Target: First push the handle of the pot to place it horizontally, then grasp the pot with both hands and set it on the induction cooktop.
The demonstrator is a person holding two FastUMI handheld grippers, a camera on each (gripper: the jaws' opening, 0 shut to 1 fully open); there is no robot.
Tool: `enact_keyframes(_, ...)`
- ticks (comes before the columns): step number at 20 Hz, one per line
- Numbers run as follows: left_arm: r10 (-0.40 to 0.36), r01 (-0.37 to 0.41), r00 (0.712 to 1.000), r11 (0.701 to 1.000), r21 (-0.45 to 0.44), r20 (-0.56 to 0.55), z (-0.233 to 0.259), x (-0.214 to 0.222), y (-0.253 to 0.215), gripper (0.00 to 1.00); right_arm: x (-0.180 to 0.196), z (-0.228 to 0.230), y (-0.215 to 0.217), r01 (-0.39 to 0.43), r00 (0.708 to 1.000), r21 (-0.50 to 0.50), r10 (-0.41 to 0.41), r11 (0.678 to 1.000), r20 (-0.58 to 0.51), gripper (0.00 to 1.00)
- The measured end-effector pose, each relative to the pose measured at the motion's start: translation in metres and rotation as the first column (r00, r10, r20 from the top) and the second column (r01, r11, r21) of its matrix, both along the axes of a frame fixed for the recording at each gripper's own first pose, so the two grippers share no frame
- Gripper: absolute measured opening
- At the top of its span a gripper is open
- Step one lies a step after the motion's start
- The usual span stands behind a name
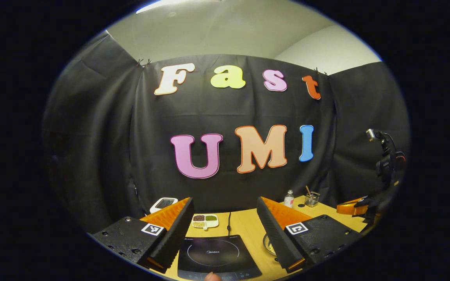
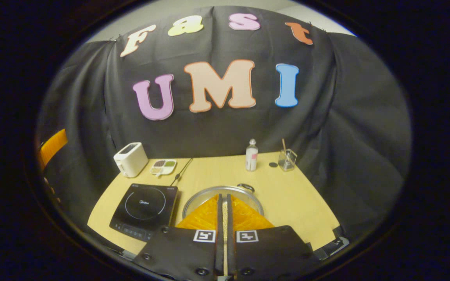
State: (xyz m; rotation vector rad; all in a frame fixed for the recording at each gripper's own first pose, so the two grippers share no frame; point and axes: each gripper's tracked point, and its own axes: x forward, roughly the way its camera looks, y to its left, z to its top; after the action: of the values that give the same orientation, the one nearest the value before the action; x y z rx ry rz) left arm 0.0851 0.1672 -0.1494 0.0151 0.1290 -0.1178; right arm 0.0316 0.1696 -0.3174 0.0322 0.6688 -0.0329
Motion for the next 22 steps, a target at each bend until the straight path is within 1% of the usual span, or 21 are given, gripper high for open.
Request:
enact_keyframes(3, 0.024, -0.025, 0.999, 0.999, -0.039, -0.024, -0.015, 0.003, 0.011, 0.98, -0.002, -0.035, 0.000, 0.008, 0.997, 0.001, -0.008, 1.000, -0.073, 0.05)
enact_keyframes(4, 0.026, -0.028, 0.999, 0.999, -0.046, -0.033, -0.022, 0.003, 0.014, 0.97, -0.005, -0.049, 0.001, 0.015, 0.995, 0.007, -0.015, 1.000, -0.101, 0.04)
enact_keyframes(7, 0.050, -0.052, 0.997, 0.998, -0.040, -0.059, -0.037, 0.004, 0.031, 0.98, -0.015, -0.091, 0.000, 0.035, 0.979, 0.010, -0.032, 0.999, -0.201, 0.03)
enact_keyframes(8, 0.059, -0.062, 0.996, 0.997, -0.041, -0.067, -0.042, 0.003, 0.036, 0.98, -0.020, -0.104, 0.001, 0.041, 0.971, 0.012, -0.037, 0.999, -0.235, 0.05)
enact_keyframes(11, 0.082, -0.086, 0.993, 0.995, -0.042, -0.086, -0.052, -0.003, 0.051, 0.97, -0.041, -0.137, 0.004, 0.046, 0.945, 0.013, -0.039, 0.999, -0.324, 0.05)
enact_keyframes(13, 0.099, -0.103, 0.991, 0.994, -0.042, -0.093, -0.056, -0.006, 0.062, 0.96, -0.048, -0.154, 0.008, 0.039, 0.929, 0.005, -0.034, 0.999, -0.369, 0.04)
enact_keyframes(14, 0.106, -0.110, 0.989, 0.993, -0.044, -0.099, -0.060, -0.007, 0.065, 0.95, -0.054, -0.164, 0.013, 0.036, 0.918, 0.009, -0.029, 0.999, -0.395, 0.04)
enact_keyframes(15, 0.113, -0.118, 0.988, 0.992, -0.045, -0.106, -0.063, -0.009, 0.067, 0.95, -0.057, -0.172, 0.016, 0.036, 0.908, 0.013, -0.027, 0.999, -0.418, 0.01)
enact_keyframes(16, 0.119, -0.124, 0.987, 0.991, -0.048, -0.107, -0.065, -0.010, 0.071, 0.95, -0.061, -0.180, 0.019, 0.036, 0.897, 0.016, -0.025, 0.999, -0.442, 0.04)
enact_keyframes(18, 0.127, -0.133, 0.986, 0.990, -0.054, -0.107, -0.066, -0.012, 0.076, 0.95, -0.071, -0.199, 0.025, 0.038, 0.871, 0.020, -0.023, 0.999, -0.492, 0.04)
enact_keyframes(19, 0.130, -0.137, 0.985, 0.989, -0.053, -0.109, -0.067, -0.013, 0.078, 0.95, -0.075, -0.207, 0.026, 0.036, 0.858, 0.020, -0.020, 0.999, -0.513, 0.01)
enact_keyframes(20, 0.134, -0.140, 0.985, 0.989, -0.051, -0.110, -0.068, -0.015, 0.081, 0.95, -0.078, -0.213, 0.028, 0.034, 0.848, 0.016, -0.020, 0.999, -0.530, 0.04)
enact_keyframes(21, 0.136, -0.142, 0.985, 0.989, -0.048, -0.110, -0.069, -0.015, 0.083, 0.95, -0.081, -0.223, 0.030, 0.031, 0.839, 0.013, -0.019, 0.999, -0.544, 0.04)
enact_keyframes(22, 0.139, -0.144, 0.984, 0.989, -0.044, -0.109, -0.071, -0.016, 0.086, 0.99, -0.082, -0.228, 0.031, 0.032, 0.834, 0.009, -0.021, 0.999, -0.552, 0.04)
